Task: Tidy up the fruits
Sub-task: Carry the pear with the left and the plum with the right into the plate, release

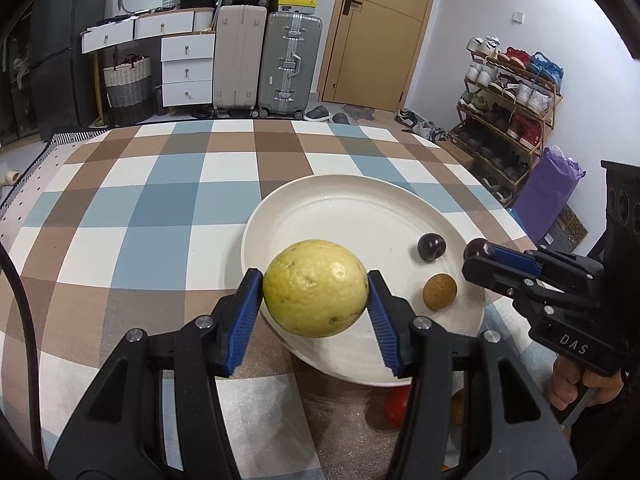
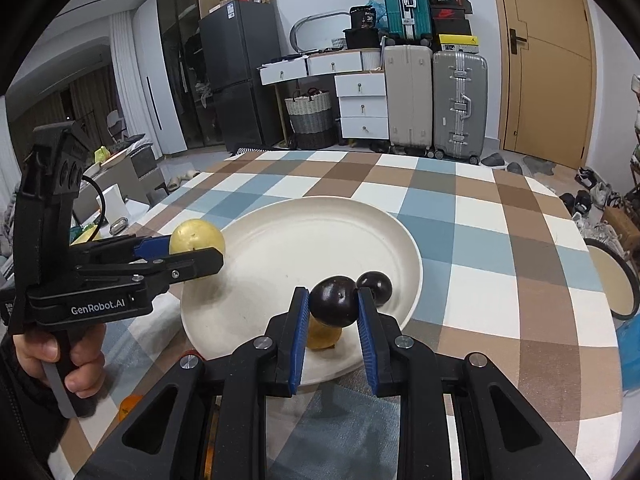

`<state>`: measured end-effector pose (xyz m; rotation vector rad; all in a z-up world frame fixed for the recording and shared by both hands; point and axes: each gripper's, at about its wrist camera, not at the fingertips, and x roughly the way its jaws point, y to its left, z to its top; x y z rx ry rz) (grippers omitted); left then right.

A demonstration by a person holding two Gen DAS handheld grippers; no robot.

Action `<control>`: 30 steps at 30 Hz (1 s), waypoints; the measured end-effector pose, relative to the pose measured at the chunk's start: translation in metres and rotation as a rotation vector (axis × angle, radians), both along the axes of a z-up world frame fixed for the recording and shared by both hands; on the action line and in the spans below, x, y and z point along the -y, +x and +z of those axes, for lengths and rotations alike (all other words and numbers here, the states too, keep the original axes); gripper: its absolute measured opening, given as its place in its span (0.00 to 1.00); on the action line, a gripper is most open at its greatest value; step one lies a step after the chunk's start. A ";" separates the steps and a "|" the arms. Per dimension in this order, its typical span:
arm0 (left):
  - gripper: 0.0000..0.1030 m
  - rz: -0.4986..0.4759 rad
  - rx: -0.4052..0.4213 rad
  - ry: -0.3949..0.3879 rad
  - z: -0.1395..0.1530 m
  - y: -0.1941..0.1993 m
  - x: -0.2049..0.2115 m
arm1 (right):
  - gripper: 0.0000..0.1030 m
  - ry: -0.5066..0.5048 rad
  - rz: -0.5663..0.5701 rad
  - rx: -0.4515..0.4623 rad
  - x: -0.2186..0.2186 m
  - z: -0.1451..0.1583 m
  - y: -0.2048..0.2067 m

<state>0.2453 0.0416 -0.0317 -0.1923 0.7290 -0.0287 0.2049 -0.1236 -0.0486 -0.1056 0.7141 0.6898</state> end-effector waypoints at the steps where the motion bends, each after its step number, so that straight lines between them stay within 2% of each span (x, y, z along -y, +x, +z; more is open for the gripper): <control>1: 0.48 -0.002 -0.004 0.003 -0.001 0.001 0.001 | 0.24 -0.002 -0.002 -0.002 0.000 -0.001 0.001; 12: 0.48 -0.023 -0.024 0.057 -0.008 0.004 0.013 | 0.24 -0.045 0.005 0.021 -0.007 -0.002 -0.002; 16: 0.48 -0.026 -0.027 0.064 -0.008 0.004 0.015 | 0.24 -0.045 -0.002 0.021 -0.006 -0.002 -0.003; 20: 0.49 -0.025 0.003 0.042 -0.005 -0.001 0.013 | 0.24 -0.048 -0.017 0.024 -0.005 -0.001 -0.003; 22: 0.52 -0.019 -0.005 0.038 -0.005 -0.001 0.012 | 0.27 -0.046 -0.024 0.031 -0.004 -0.001 -0.004; 24: 0.60 -0.012 -0.012 0.040 -0.005 -0.001 0.011 | 0.42 -0.041 -0.031 0.039 -0.003 0.000 -0.004; 25: 0.64 -0.004 -0.010 0.045 -0.004 -0.001 0.011 | 0.45 -0.039 -0.035 0.043 -0.002 0.001 -0.004; 27: 0.83 0.011 -0.010 0.048 -0.003 -0.003 0.009 | 0.50 -0.033 -0.045 0.048 0.000 0.002 -0.004; 28: 0.84 0.017 -0.007 0.047 -0.003 -0.004 0.007 | 0.53 -0.031 -0.048 0.046 0.000 0.002 -0.003; 30: 0.86 0.019 -0.012 0.032 -0.002 -0.004 0.004 | 0.65 -0.027 -0.054 0.043 0.001 0.002 -0.002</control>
